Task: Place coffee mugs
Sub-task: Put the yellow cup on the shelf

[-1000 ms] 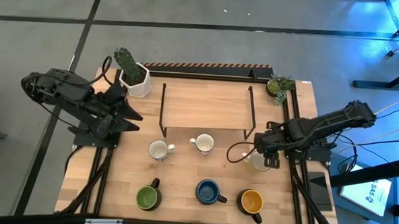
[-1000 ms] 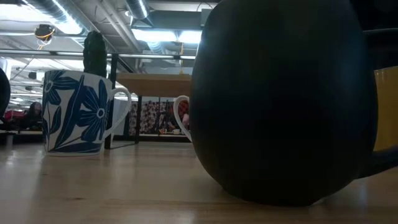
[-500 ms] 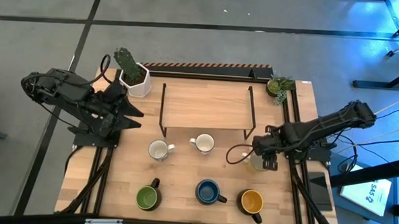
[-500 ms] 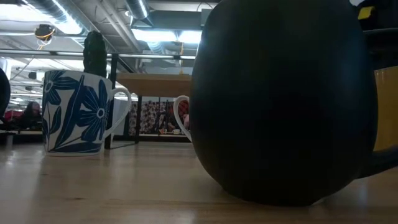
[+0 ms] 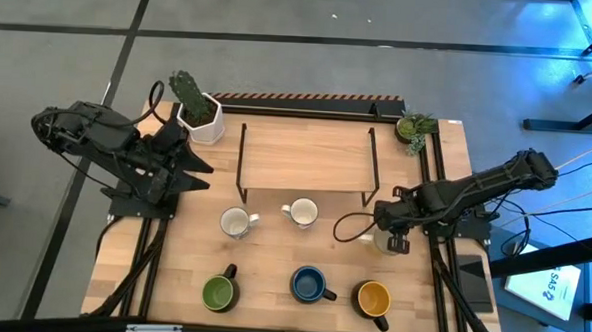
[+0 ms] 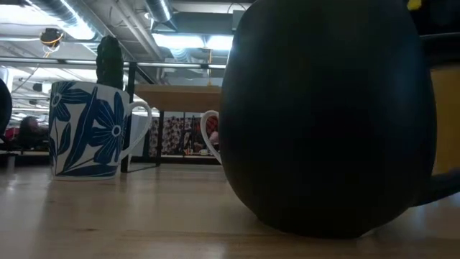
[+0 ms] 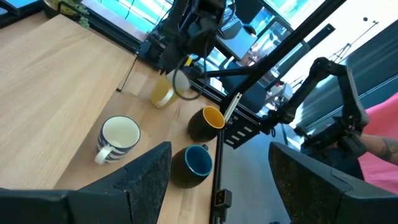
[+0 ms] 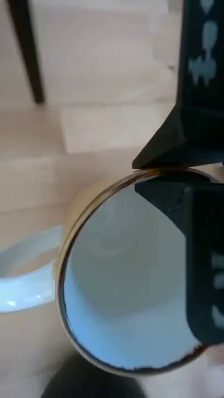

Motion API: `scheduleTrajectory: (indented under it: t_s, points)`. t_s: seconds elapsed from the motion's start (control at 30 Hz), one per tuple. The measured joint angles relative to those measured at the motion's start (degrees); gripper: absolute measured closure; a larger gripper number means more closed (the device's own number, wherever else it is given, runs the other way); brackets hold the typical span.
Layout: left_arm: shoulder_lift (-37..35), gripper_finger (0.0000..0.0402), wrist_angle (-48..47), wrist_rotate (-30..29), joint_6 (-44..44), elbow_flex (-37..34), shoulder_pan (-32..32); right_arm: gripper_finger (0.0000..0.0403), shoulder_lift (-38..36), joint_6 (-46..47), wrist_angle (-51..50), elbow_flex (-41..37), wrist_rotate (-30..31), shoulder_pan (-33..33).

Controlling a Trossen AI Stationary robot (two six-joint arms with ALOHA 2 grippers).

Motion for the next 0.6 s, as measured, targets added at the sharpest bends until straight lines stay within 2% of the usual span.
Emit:
scheduleTrajectory:
  t_s: [0.17,0.4,0.5,0.6]
  points:
    - [-0.15,0.0139,-0.31,0.0,0.0,0.0,0.0,0.0398,-0.02,-0.01,-6.75,9.98,2.51,0.01]
    - [-0.15,0.0139,-0.49,0.0,0.05,0.0,0.0,0.0401,1.98,-0.23,-8.57,27.74,4.25,-0.39]
    - [-0.13,0.0139,-0.49,0.0,0.28,0.0,0.0,0.0401,4.94,-4.1,-8.97,36.86,4.85,-2.91]
    - [-0.13,0.0139,-0.51,0.0,1.49,0.0,0.0,0.0401,10.1,-11.79,-10.1,46.8,5.72,-7.68]
